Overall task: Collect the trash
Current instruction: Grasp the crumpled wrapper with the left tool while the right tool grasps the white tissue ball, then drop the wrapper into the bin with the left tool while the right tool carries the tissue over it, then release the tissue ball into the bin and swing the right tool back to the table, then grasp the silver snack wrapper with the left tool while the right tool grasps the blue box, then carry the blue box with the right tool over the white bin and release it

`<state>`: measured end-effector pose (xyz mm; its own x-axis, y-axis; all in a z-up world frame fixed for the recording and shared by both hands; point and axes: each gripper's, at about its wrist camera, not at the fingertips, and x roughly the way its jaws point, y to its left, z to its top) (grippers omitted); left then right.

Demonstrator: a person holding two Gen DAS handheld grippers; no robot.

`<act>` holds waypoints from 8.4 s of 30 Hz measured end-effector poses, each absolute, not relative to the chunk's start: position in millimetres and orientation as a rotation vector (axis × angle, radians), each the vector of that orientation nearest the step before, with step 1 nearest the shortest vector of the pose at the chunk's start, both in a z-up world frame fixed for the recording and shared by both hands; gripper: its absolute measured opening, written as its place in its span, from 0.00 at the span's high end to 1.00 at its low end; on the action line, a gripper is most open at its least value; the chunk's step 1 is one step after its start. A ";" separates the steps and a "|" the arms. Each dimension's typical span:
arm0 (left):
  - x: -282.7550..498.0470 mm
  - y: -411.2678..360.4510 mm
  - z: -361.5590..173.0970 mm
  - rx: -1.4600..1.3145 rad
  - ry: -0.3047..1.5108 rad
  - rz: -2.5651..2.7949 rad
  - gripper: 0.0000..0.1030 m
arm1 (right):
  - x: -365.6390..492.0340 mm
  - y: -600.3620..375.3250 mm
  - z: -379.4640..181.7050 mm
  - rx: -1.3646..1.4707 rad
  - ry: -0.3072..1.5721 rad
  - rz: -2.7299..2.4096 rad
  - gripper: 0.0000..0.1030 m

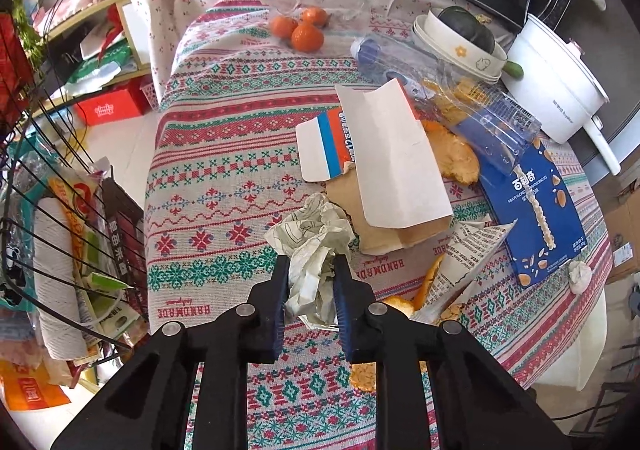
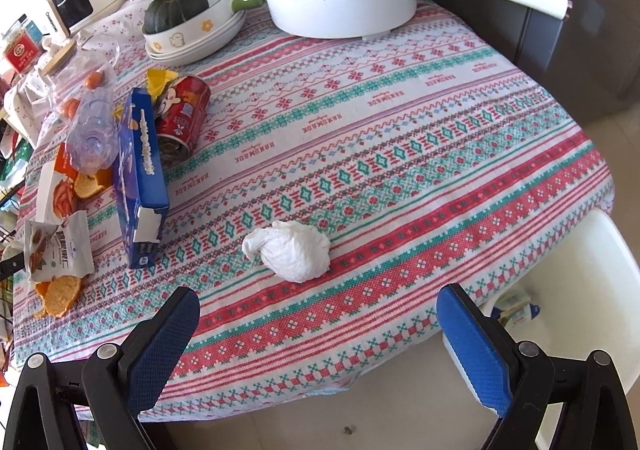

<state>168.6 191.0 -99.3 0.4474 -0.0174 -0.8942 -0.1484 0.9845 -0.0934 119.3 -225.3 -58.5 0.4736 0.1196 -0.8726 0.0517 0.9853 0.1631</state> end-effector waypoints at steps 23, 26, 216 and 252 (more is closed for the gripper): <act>130.4 150.6 -40.4 -0.171 0.964 -0.036 0.79 | 171.1 -202.3 -121.7 0.199 1.219 0.082 0.34; 127.0 144.4 -36.9 -0.164 0.959 -0.055 0.79 | 176.6 -201.3 -129.0 0.197 1.227 0.055 0.42; 140.1 128.6 -61.3 -0.070 0.975 -0.185 0.90 | 179.6 -99.8 -90.3 0.218 1.013 0.420 0.75; 132.4 81.3 -65.0 -0.001 1.007 -0.235 0.90 | 157.4 -141.5 -98.3 0.094 1.162 0.330 0.76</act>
